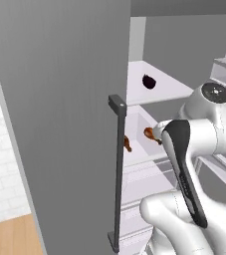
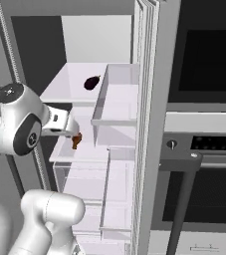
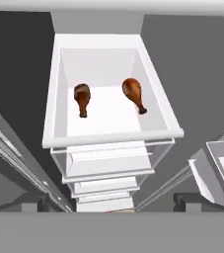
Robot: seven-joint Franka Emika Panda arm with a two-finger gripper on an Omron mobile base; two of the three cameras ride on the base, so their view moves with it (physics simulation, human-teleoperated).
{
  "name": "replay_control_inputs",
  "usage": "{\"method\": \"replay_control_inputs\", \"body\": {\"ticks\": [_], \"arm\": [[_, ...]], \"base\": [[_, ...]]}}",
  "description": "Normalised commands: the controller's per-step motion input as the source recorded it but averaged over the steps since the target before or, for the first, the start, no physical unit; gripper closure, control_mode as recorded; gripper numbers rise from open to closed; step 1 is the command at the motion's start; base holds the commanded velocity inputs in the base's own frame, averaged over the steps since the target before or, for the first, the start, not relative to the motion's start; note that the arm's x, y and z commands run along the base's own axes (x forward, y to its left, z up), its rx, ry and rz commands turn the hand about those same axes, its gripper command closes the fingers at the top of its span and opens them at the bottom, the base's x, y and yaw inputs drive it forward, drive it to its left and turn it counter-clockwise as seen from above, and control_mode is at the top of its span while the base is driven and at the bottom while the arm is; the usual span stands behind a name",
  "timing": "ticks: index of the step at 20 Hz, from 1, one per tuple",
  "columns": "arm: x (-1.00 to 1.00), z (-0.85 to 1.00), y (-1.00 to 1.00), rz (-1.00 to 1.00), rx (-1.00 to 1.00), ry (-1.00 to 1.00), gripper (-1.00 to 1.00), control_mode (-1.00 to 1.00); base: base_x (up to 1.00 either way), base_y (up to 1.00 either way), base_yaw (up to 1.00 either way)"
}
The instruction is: Place one eggplant and one chicken drumstick in each tupperware on the nearby counter, to pack two identical lunches.
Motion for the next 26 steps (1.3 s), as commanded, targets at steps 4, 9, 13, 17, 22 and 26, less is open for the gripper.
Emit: {"method": "replay_control_inputs", "body": {"ticks": [4,9,13,17,22,26], "arm": [[0.96,-0.30,-0.19,0.02,0.00,0.05,-1.00,-1.00],[0.81,-0.34,-0.36,0.05,0.00,0.04,-1.00,-1.00],[0.61,-0.48,-0.42,0.07,0.00,0.09,-1.00,-1.00],[0.69,-0.58,-0.12,0.06,-0.01,0.11,-1.00,-1.00],[0.59,-0.34,-0.24,0.07,0.00,0.00,-1.00,-1.00],[0.61,-0.27,-0.13,0.07,0.00,0.00,-1.00,-1.00]], "base": [[0.00,0.00,0.00],[0.00,0.00,0.00],[0.00,0.00,0.00],[0.00,0.00,0.00],[0.00,0.00,0.00],[0.00,0.00,0.00]]}}
